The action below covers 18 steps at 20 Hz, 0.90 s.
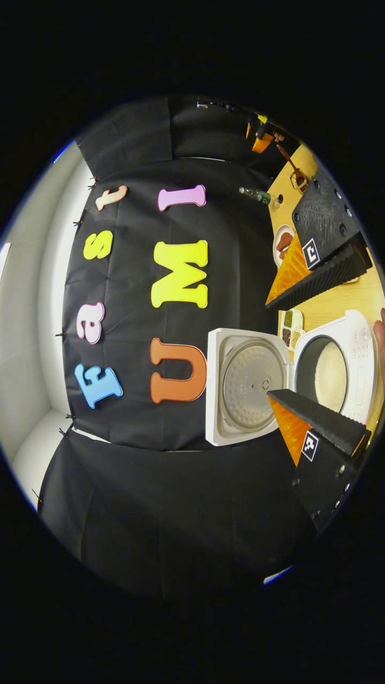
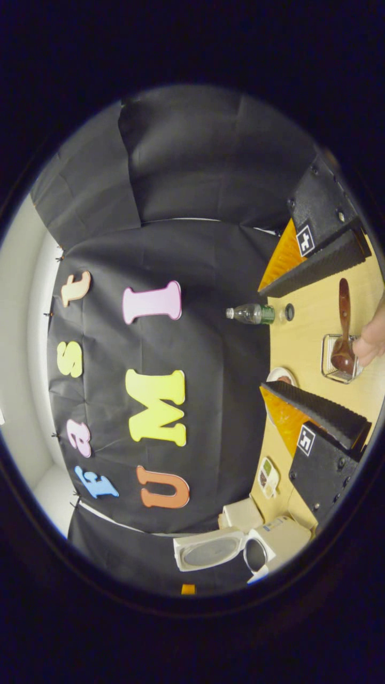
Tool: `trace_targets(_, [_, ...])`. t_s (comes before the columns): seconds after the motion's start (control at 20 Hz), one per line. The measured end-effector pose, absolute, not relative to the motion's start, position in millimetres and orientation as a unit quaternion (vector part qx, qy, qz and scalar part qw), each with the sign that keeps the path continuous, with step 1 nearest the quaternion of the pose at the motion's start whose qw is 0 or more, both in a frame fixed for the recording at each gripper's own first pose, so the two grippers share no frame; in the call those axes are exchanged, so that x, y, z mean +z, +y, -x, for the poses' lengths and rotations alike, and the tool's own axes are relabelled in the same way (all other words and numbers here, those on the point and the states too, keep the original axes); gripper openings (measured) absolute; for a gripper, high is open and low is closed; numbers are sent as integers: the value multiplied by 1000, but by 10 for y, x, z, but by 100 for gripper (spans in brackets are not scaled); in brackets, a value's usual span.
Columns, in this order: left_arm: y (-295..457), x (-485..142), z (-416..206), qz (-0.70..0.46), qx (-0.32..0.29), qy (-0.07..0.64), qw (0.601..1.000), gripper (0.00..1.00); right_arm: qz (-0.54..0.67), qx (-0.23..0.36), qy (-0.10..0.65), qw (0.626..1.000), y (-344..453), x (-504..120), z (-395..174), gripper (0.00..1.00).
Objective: Close the left gripper, press the button to open the rice cooker; take a wooden spoon from the chopstick holder with the right hand, scoop a spoonful of rice and pour it into the rice cooker, then put the wooden spoon back into the chopstick holder.
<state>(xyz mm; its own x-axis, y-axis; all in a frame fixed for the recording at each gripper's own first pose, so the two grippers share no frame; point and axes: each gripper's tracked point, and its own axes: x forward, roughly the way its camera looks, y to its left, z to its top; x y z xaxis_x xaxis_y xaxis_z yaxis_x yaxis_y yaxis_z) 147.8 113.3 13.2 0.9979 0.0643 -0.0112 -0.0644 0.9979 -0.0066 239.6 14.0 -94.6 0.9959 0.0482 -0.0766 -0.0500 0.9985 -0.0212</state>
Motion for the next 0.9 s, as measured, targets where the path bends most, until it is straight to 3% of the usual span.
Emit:
trace_targets(0.6, [1619, 1104, -2115, 40, 27, -39, 998, 94, 3, 61, 26, 998, 518, -1020, -1554, 97])
trace_targets(0.9, [1934, 1078, -2706, 73, 44, -40, 996, 94, 9, 68, 5, 998, 641, -857, -1367, 99])
